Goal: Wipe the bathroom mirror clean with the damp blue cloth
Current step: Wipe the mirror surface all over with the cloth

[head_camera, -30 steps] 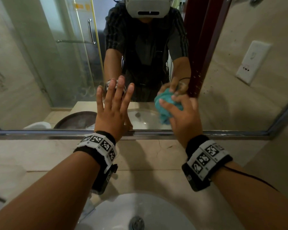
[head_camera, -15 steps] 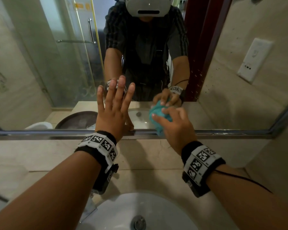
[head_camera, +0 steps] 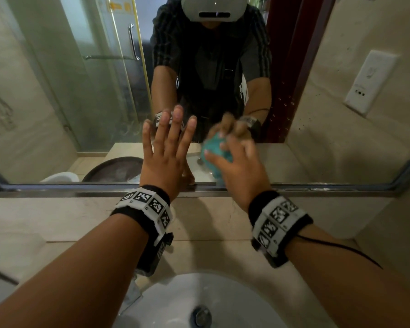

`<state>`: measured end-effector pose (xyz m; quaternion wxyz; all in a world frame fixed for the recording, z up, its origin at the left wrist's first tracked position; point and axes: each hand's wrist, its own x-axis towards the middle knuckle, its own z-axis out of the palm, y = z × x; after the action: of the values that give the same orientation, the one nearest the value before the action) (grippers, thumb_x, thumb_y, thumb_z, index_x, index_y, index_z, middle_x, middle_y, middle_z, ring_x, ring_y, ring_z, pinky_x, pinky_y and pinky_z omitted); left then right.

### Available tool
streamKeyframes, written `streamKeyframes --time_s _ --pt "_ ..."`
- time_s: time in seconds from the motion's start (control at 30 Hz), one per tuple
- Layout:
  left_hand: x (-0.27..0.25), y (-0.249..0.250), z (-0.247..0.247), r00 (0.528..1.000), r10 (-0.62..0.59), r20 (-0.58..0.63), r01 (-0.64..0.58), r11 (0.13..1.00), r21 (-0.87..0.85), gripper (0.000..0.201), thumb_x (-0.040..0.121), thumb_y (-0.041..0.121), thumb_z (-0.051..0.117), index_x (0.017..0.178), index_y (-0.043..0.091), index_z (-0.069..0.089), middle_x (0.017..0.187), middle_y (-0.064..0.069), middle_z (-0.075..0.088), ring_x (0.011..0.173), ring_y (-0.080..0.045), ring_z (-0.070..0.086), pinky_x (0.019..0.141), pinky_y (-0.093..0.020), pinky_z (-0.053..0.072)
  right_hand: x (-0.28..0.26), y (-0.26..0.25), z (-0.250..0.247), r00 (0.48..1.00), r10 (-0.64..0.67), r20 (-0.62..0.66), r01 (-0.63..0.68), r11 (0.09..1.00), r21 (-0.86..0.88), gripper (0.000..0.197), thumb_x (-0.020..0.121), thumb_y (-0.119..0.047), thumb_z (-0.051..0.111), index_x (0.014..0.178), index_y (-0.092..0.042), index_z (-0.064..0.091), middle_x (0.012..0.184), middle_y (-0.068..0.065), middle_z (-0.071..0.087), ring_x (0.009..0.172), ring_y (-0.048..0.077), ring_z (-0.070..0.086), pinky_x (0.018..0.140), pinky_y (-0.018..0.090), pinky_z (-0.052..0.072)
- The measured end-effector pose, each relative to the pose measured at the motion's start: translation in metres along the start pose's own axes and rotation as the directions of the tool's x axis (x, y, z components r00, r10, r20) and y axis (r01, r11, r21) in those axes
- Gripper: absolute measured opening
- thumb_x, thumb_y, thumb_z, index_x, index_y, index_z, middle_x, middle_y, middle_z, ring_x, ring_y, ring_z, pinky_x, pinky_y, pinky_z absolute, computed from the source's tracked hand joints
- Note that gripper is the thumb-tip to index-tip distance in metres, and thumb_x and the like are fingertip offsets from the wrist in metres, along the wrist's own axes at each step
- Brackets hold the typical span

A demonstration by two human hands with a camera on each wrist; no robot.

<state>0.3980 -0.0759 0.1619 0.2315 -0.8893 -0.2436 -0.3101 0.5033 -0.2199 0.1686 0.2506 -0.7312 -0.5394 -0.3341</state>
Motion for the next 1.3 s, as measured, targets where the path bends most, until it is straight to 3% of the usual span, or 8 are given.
streamKeyframes --time_s 0.17,0.4,0.6,0.8,0.93,1.03,1.13,1.3 --pt "0.0 0.002 -0.004 0.999 -0.014 0.047 0.013 1.0 0.008 0.143 0.055 0.058 0.081 0.146 0.016 -0.021 0.147 -0.009 -0.039 0.136 -0.028 -0.033 0.112 -0.052 -0.01 -0.049 0.042 -0.005 0.956 -0.113 0.27 0.124 0.992 -0.027 0.047 0.059 -0.017 0.085 0.103 -0.011 0.069 0.108 0.018 0.062 0.085 0.034 0.06 0.065 0.039 0.056" --pt "0.0 -0.002 -0.003 0.997 0.02 0.07 -0.017 0.999 -0.043 0.152 0.045 0.065 0.081 0.146 0.018 -0.022 0.147 -0.006 -0.04 0.137 -0.026 -0.032 0.112 -0.052 -0.011 -0.025 0.027 -0.004 0.997 0.071 -0.013 -0.071 0.996 -0.054 0.038 0.069 -0.016 0.075 0.106 -0.012 0.067 0.115 0.016 0.047 0.101 0.039 0.05 0.075 0.04 0.052" --pt "0.0 -0.008 0.001 0.997 0.067 0.031 -0.065 0.996 -0.062 0.148 0.046 0.066 0.078 0.147 0.019 -0.019 0.148 -0.006 -0.038 0.137 -0.026 -0.032 0.112 -0.053 -0.01 -0.067 0.024 0.023 0.986 0.021 0.168 -0.02 1.0 -0.008 0.047 0.067 -0.038 0.077 0.108 -0.019 0.064 0.118 0.009 0.037 0.103 0.03 0.038 0.08 0.044 0.052" --pt "-0.002 -0.007 0.001 0.997 0.067 0.029 -0.065 0.996 -0.06 0.144 0.05 0.064 0.077 0.147 0.019 -0.019 0.146 -0.005 -0.041 0.136 -0.026 -0.033 0.112 -0.052 -0.013 -0.069 0.034 0.031 0.992 -0.04 0.116 0.044 0.999 -0.031 0.046 0.057 -0.004 0.083 0.1 -0.015 0.07 0.114 0.009 0.039 0.093 0.03 0.038 0.066 0.043 0.055" --pt "-0.003 -0.002 -0.003 0.999 0.028 0.027 -0.027 0.999 -0.04 0.139 0.056 0.06 0.078 0.148 0.017 -0.017 0.149 -0.008 -0.036 0.139 -0.029 -0.027 0.113 -0.051 -0.012 -0.086 0.062 0.009 0.992 0.015 0.125 -0.006 0.997 -0.076 0.051 0.049 -0.003 0.087 0.096 -0.012 0.072 0.111 0.008 0.04 0.087 0.039 0.049 0.058 0.045 0.055" --pt "-0.015 0.014 -0.008 0.996 0.08 0.037 -0.079 0.997 -0.007 0.131 0.062 0.064 0.072 0.149 0.016 -0.013 0.154 -0.012 -0.021 0.144 -0.032 -0.011 0.114 -0.054 -0.003 -0.093 0.071 0.002 0.99 0.099 0.099 -0.093 0.993 -0.065 0.043 0.057 -0.016 0.087 0.097 -0.013 0.071 0.112 0.01 0.046 0.086 0.043 0.052 0.068 0.046 0.052" --pt "-0.027 0.043 -0.003 0.982 0.182 0.048 -0.182 0.983 -0.006 0.119 0.071 0.059 0.066 0.149 0.016 -0.013 0.154 -0.011 -0.023 0.143 -0.028 -0.017 0.114 -0.054 -0.002 -0.088 0.052 0.006 0.987 0.106 0.121 -0.098 0.993 -0.071 0.037 0.07 -0.036 0.076 0.099 -0.013 0.07 0.11 0.012 0.049 0.093 0.032 0.041 0.075 0.041 0.048" --pt "-0.017 0.08 0.012 0.998 0.059 0.009 -0.058 0.994 -0.098 0.097 0.079 0.055 0.055 0.15 0.018 -0.001 0.15 -0.009 -0.033 0.141 -0.027 -0.024 0.114 -0.053 -0.005 -0.091 0.073 0.002 0.978 0.042 0.204 -0.026 0.996 -0.08 0.043 0.065 -0.006 0.079 0.105 -0.012 0.066 0.108 0.017 0.06 0.089 0.038 0.053 0.065 0.042 0.053"
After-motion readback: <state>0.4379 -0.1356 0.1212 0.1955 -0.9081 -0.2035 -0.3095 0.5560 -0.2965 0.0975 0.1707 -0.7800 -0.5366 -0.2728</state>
